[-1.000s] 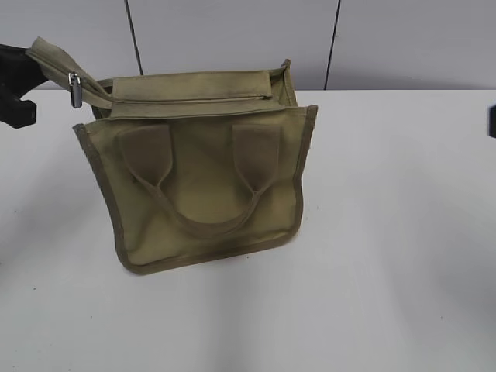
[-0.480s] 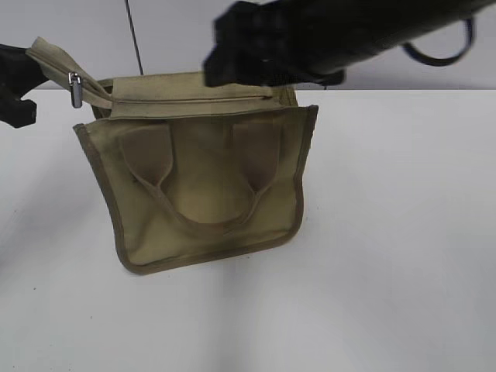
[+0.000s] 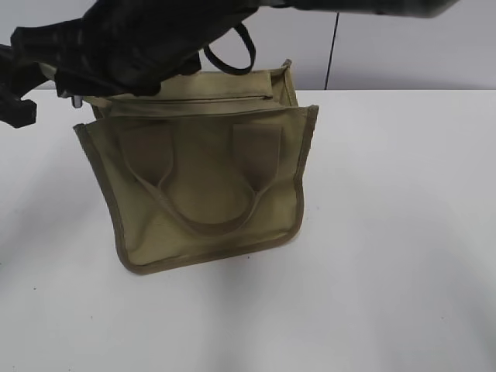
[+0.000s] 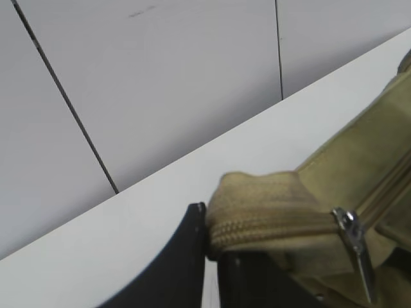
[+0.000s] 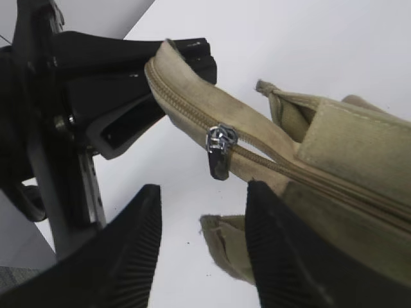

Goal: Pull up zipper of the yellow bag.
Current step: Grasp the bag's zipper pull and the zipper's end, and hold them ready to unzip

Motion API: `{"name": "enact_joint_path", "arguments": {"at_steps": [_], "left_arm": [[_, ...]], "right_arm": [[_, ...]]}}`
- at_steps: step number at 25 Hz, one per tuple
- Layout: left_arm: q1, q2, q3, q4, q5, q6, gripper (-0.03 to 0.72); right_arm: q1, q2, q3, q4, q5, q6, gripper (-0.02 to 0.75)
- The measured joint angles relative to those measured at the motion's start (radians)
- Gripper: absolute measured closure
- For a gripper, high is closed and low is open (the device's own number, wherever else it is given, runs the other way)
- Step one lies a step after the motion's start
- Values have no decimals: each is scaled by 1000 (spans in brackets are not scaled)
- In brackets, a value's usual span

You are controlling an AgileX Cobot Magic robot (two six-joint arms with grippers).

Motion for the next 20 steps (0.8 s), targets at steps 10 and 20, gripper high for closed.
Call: {"name": "enact_joint_path", "arguments": {"at_steps": [10,20], "left_arm": [[0,1,0,0,-1,-1,683],[0,1,0,7,-20,-65,683]], "right_arm": [[3,105,-40,-1,-100,91,465],[3,148,-43,-8,-137,168,512]]}}
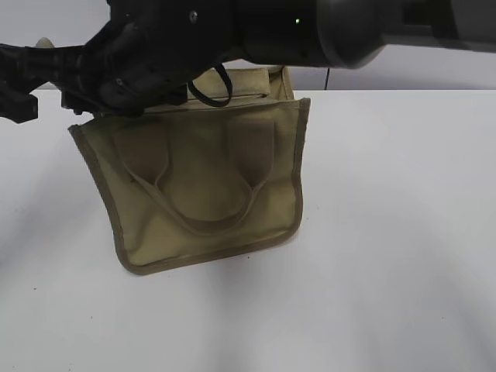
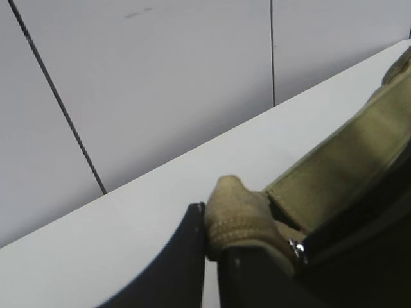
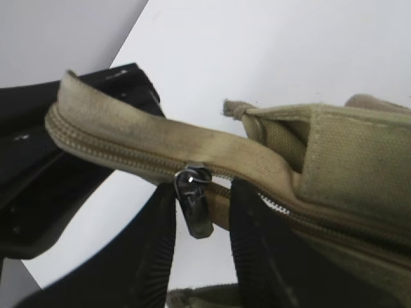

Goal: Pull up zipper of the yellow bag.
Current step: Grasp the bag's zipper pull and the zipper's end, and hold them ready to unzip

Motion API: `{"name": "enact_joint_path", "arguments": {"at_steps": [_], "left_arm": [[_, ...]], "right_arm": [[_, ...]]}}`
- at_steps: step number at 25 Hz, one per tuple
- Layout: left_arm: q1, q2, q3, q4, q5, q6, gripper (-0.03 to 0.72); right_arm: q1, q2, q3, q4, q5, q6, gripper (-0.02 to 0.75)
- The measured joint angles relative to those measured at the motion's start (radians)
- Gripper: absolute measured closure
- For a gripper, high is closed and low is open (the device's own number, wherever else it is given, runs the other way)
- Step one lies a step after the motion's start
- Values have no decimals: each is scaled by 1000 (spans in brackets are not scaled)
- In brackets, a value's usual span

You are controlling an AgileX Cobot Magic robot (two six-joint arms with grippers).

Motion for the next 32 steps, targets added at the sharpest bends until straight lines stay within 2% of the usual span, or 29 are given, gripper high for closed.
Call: {"name": "enact_joint_path", "arguments": {"at_steps": [5,7,9,12,20,32], "left_arm": [[0,0,0,15,-36,-36,683],[0,0,0,18,-45,-46,683],[0,0,0,18,-46,-52,683],[0,0,0,18,-48,-57,683],[0,0,0,17,-39,-58,683],[-4,0,0,21,46,-58,683]], "right_arm": [[-6,0,-3,0,-4,52,522],[-6,0,-3,0,-5,64,582],[-6,0,-5,0,-5,68,674],[-7,0,-5,-1,11,70,741],[-13,-43,-5,-23,75,42,750],[-81,-118,-5,-11,207,-57,751]]}}
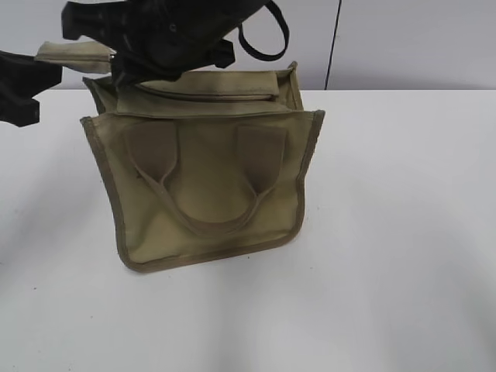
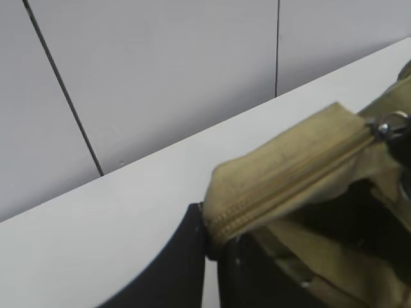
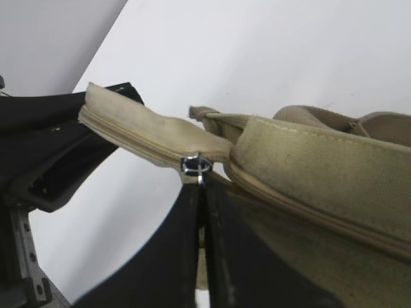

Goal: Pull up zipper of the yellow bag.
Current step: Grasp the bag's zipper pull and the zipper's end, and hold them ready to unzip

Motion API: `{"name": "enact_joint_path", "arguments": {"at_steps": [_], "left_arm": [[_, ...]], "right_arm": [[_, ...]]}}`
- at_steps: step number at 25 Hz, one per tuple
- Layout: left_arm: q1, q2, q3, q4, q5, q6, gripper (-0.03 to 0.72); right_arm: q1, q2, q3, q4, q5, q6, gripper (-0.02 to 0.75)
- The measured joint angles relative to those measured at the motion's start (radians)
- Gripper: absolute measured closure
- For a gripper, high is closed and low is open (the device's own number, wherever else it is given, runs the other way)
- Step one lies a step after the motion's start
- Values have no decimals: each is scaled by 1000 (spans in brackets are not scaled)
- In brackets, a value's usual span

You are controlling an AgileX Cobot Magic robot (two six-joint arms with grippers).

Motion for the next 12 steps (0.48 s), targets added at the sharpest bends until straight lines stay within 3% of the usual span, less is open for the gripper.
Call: {"name": "enact_joint_path", "arguments": {"at_steps": [12], "left_arm": [[-1,0,0,-14,150,-8,683]], "right_arm": [[-107,-5,-7,35,277,-166,751]]}}
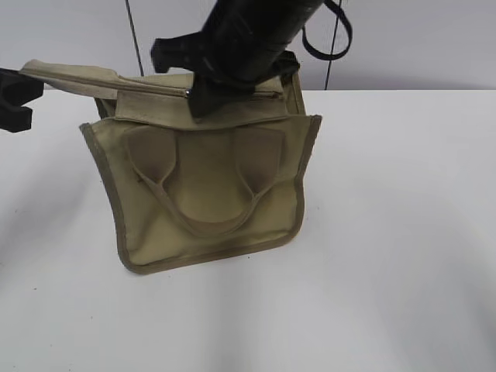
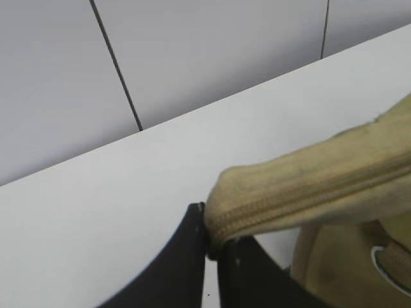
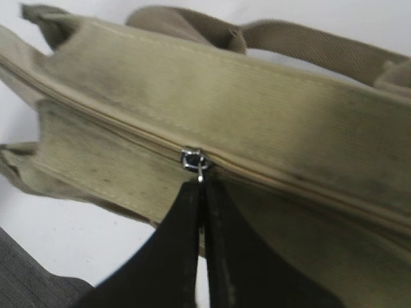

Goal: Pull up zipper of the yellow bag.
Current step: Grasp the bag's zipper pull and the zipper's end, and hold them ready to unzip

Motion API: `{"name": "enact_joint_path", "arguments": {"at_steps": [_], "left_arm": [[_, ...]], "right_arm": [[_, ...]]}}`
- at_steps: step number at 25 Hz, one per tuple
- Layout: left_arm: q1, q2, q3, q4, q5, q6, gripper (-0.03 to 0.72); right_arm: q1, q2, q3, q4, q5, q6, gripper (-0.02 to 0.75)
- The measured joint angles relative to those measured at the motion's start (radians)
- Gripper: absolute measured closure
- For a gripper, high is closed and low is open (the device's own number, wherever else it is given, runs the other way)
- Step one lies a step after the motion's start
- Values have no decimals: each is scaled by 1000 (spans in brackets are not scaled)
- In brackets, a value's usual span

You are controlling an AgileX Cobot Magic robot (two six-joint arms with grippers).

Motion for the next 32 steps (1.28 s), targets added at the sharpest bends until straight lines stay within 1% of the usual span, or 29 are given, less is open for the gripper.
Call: {"name": "enact_joint_path", "arguments": {"at_steps": [1,5,12,16,23,29,30,32], "left_arm": [[0,0,0,0,4,0,683],[0,0,0,-1,4,0,683],[0,0,0,-1,3,0,683],[0,0,0,-1,1,0,683],[0,0,0,-1,5,0,683],[0,0,0,-1,1,0,681],[0,0,0,-1,1,0,676],[0,0,0,-4,7,0,626]], "right_arm": [[-28,0,-1,1,61,-27,751],[-87,-1,-2,2,165,-89,751],[-162,-3,-5,9,268,-160,751],[-171,-8,-17,-15,295,-173,751],[-172,-8,-98,-139,373,-176,751],[-172,-8,-107,-144,393,-176,748],[-172,-8,-107,-144,394,-176,735],[-173,-8,-107,-156,401,-176,663]]}}
